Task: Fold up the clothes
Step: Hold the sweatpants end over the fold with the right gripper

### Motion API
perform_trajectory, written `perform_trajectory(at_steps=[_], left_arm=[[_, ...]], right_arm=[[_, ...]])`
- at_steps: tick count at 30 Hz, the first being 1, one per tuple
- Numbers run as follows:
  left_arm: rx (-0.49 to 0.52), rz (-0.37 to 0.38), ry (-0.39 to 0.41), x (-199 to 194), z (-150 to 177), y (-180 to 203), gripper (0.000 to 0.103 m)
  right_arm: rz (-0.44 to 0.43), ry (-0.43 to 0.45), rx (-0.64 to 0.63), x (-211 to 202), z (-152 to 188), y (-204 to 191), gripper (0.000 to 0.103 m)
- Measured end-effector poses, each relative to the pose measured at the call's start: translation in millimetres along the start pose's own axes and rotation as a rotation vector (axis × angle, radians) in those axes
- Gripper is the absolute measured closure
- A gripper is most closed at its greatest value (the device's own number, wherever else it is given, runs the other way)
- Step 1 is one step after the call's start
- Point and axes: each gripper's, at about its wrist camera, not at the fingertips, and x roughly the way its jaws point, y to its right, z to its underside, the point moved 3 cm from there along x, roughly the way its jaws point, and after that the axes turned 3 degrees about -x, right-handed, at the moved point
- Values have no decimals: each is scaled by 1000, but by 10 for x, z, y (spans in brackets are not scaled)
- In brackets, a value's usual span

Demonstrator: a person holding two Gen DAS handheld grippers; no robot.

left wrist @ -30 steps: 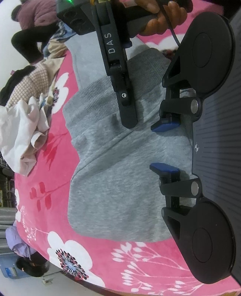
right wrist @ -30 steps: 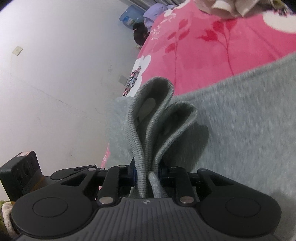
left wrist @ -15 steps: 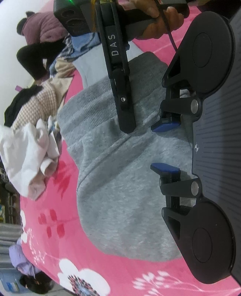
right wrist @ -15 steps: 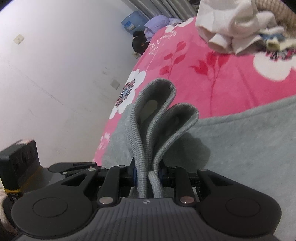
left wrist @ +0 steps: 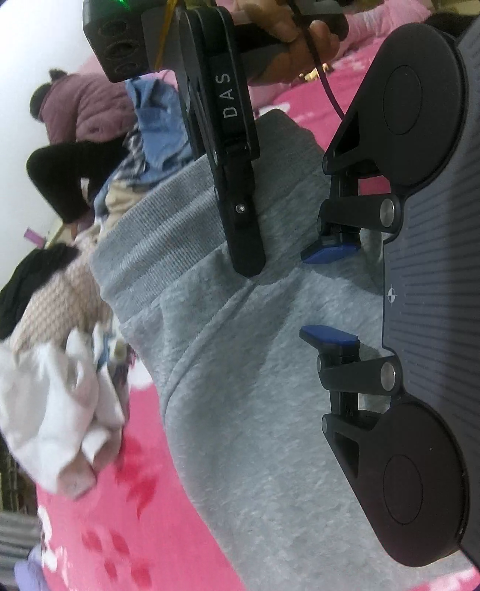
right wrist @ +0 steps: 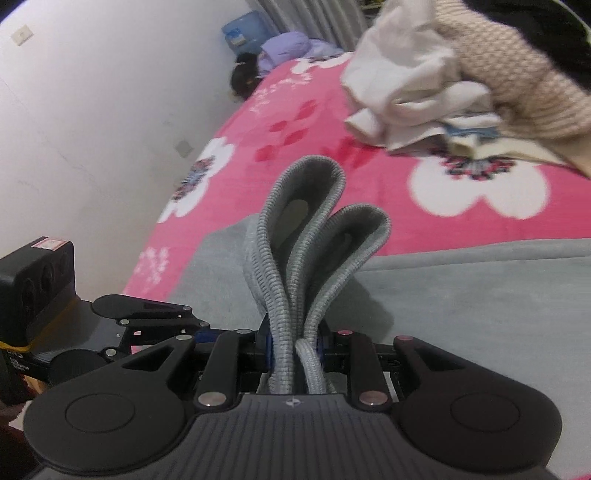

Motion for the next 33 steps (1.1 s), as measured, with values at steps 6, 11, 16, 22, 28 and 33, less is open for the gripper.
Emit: perform_trajectory(at_steps=[6, 11, 16, 22, 28, 33], left_arm=[[-40, 89, -50, 470, -186, 260, 66], [-31, 148, -98, 819, -342, 465, 66], [4, 181, -137, 1134, -476, 689, 65], [61, 224, -174, 1472, -666, 936, 65], [115, 266, -208, 1799, -822, 1203, 65], [143, 297, -228, 2041, -878, 1397, 65]], right_arm=[[61, -32, 15, -192, -4, 450, 80], [112, -58, 28, -353, -7, 825, 80], [148, -80, 40, -476, -10, 1181, 81], [156, -87, 69, -651, -24, 1608, 81], [190, -91, 100, -860, -14, 2020, 81], [211, -87, 126, -1022, 37, 2337, 81]])
